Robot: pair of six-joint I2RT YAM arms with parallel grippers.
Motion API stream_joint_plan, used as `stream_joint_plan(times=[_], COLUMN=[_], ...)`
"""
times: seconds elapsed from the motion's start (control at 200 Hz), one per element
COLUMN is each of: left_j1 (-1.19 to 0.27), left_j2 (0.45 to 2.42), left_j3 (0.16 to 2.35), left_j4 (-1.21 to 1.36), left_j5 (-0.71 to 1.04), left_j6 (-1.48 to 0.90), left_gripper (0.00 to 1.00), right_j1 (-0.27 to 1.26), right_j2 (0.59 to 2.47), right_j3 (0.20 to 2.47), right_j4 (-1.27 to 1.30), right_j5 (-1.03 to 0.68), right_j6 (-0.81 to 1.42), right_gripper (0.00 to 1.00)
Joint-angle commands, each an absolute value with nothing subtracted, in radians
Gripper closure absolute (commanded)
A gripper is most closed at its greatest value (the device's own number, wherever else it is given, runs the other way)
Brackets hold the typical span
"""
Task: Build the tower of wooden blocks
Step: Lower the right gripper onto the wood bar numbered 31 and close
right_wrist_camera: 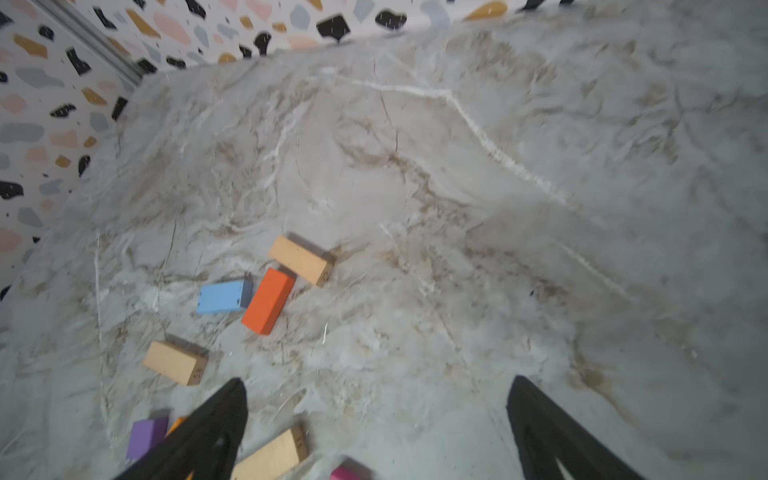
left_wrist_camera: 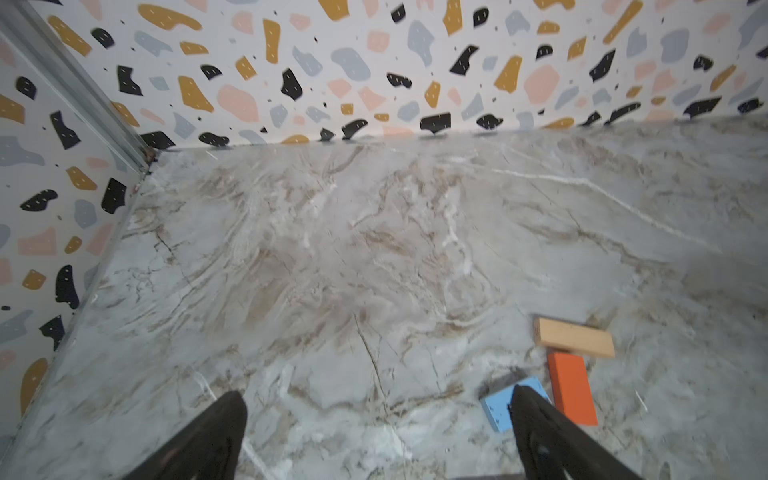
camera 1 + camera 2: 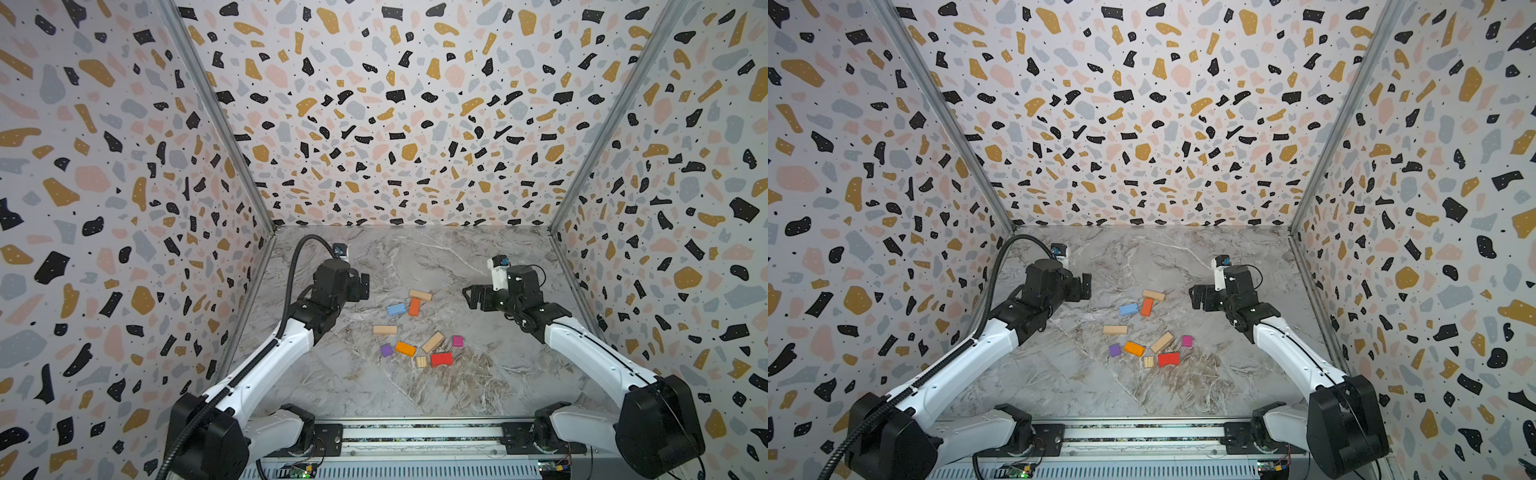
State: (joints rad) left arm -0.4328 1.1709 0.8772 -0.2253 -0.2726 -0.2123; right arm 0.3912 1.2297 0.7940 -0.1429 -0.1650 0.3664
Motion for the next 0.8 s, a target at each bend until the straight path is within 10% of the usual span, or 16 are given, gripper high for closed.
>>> stream_joint_plan(times=[0.0, 0.796], left_j1=[-0.457, -0.485], left_j2=[1.121, 1.005], left_j3=[0.808, 0.716], left_j4=[-0.24, -0.214], left_j5=[-0.317, -0.12], left_j6=[-0.266, -0.153], left_gripper=[0.0, 0.0], right_j1=[0.446, 0.778], right_j2=[1.218, 1.382], right_j3=[0.835, 0.832], right_j4=[-0.285, -0.161], right_j5=[-0.186, -0.103], right_j6=[0.442, 0.856], right_gripper=[0.01, 0.07])
